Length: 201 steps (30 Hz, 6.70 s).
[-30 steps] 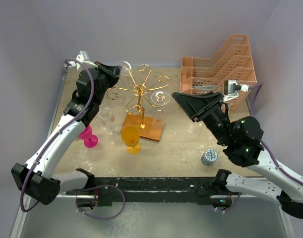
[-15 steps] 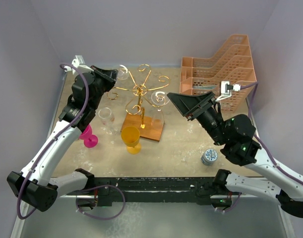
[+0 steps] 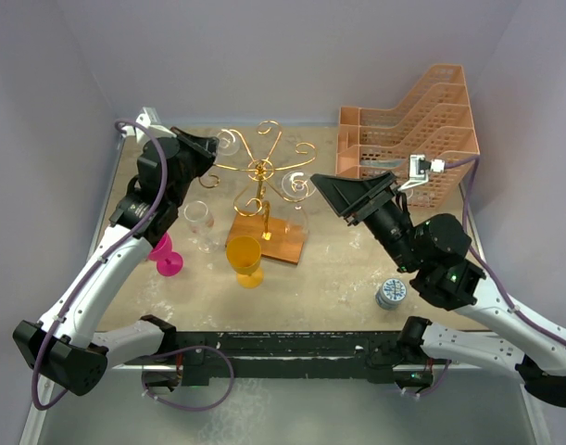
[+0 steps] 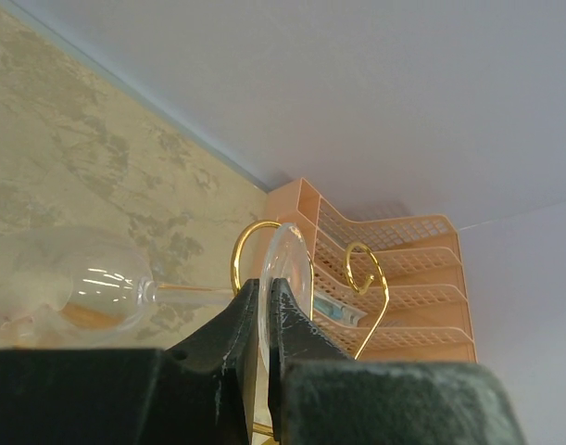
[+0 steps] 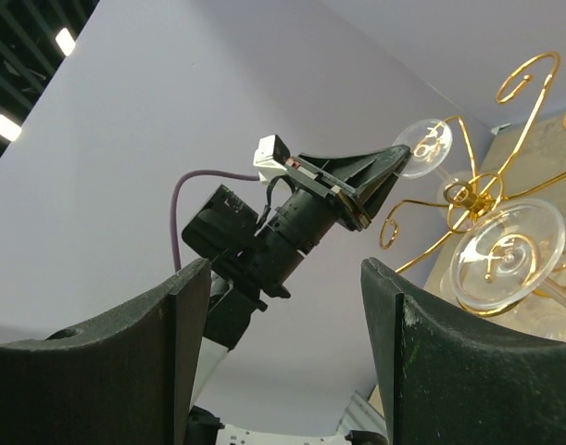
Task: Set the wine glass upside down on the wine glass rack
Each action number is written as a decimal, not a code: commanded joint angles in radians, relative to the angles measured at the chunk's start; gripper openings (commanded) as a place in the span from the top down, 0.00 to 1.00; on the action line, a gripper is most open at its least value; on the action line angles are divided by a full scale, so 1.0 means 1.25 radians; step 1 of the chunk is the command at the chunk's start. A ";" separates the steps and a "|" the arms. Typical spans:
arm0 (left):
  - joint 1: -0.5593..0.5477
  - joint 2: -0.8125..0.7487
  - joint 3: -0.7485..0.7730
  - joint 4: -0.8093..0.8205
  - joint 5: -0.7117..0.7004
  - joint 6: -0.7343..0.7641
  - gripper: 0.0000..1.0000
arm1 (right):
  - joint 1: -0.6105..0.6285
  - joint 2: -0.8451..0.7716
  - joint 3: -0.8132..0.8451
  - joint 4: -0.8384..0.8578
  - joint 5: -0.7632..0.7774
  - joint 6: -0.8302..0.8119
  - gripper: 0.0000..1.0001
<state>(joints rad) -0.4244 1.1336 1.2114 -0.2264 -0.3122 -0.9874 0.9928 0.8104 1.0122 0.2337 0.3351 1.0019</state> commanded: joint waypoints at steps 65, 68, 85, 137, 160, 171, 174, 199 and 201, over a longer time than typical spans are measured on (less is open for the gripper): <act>0.008 -0.269 0.190 -0.396 -0.175 0.338 0.48 | 0.412 0.537 0.285 -0.372 0.270 -0.450 0.29; 0.008 -0.280 0.201 -0.400 -0.189 0.343 0.47 | 0.412 0.595 0.313 -0.427 0.355 -0.393 0.28; 0.008 -0.286 0.218 -0.428 -0.188 0.350 0.46 | 0.412 0.735 0.354 -0.421 0.368 -0.398 0.47; 0.008 -0.289 0.282 -0.454 -0.141 0.307 0.46 | 0.331 0.752 0.482 -0.462 0.176 -0.430 1.00; 0.008 -0.343 0.371 -0.365 0.030 0.192 0.44 | 0.330 0.364 0.360 0.077 0.149 -0.377 1.00; 0.007 -0.312 0.380 -0.341 0.164 0.154 0.43 | 0.330 0.285 0.218 0.346 0.324 -0.242 1.00; 0.007 -0.317 0.324 -0.277 0.241 0.089 0.42 | 0.330 0.284 0.206 0.376 0.374 -0.207 1.00; 0.006 -0.311 0.147 -0.074 0.176 -0.211 0.41 | 0.331 0.367 0.171 0.620 0.355 -0.184 1.00; 0.006 -0.311 0.147 -0.089 0.178 -0.233 0.41 | 0.331 0.372 0.174 0.627 0.368 -0.199 1.00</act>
<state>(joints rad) -0.4191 0.7475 1.3888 -0.3492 -0.0418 -1.1973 1.4059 1.2793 1.2190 0.8909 0.7757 0.7399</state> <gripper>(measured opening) 0.584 0.008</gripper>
